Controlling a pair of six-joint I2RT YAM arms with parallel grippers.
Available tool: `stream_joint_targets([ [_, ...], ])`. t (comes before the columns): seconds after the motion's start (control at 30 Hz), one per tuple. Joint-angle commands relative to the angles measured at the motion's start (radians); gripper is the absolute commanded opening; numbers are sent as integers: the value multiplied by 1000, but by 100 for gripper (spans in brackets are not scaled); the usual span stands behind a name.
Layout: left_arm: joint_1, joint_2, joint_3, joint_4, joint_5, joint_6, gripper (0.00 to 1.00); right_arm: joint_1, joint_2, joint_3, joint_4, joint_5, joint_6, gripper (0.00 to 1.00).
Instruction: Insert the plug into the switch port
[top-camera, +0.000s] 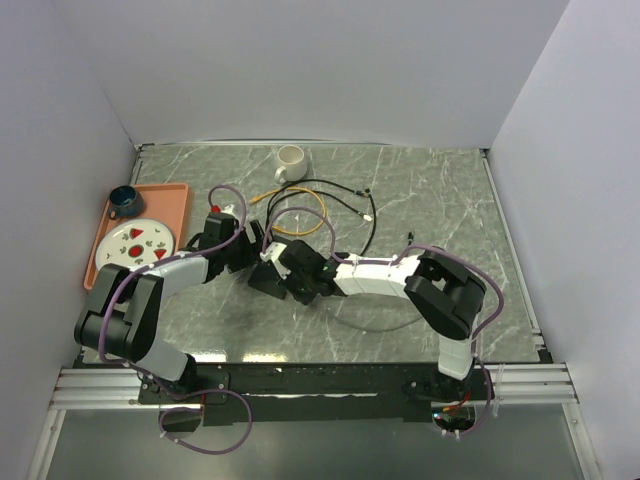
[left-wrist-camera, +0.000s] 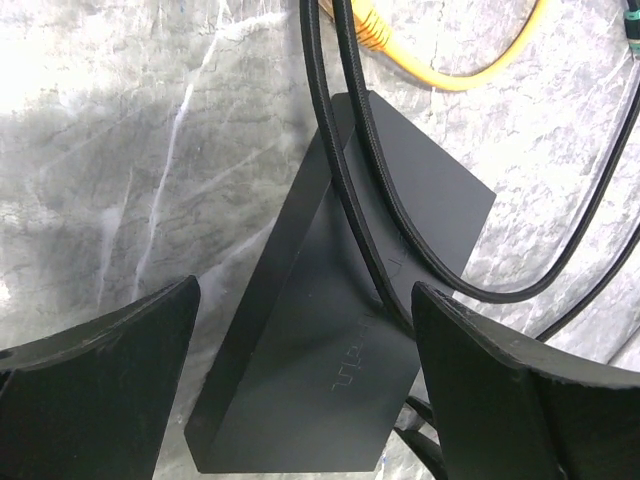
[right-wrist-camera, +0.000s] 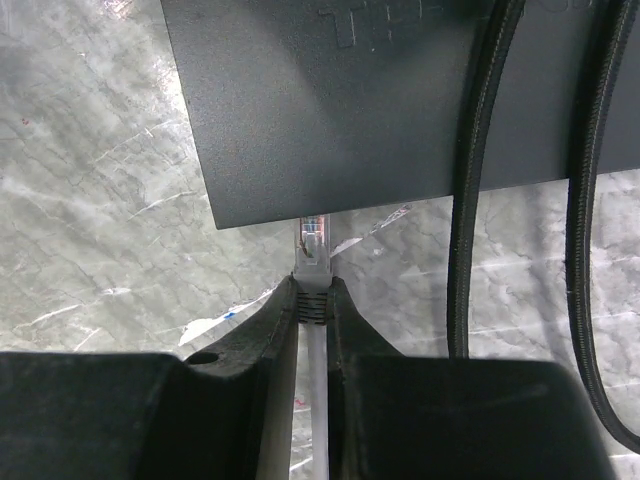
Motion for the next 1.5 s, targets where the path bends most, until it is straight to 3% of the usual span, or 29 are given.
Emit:
stream_joint_targets([
  [0.0, 8, -12, 26, -6, -30, 37, 93, 5, 19, 42, -18, -4, -14, 0],
  [0.3, 9, 17, 16, 37, 43, 50, 89, 5, -9, -8, 7, -3, -10, 0],
  [0.9, 8, 37, -36, 126, 177, 47, 69, 2, 60, 118, -82, 9, 23, 0],
  [1.47, 6, 48, -104, 218, 258, -6, 66, 2, 23, 123, -33, 7, 63, 0],
])
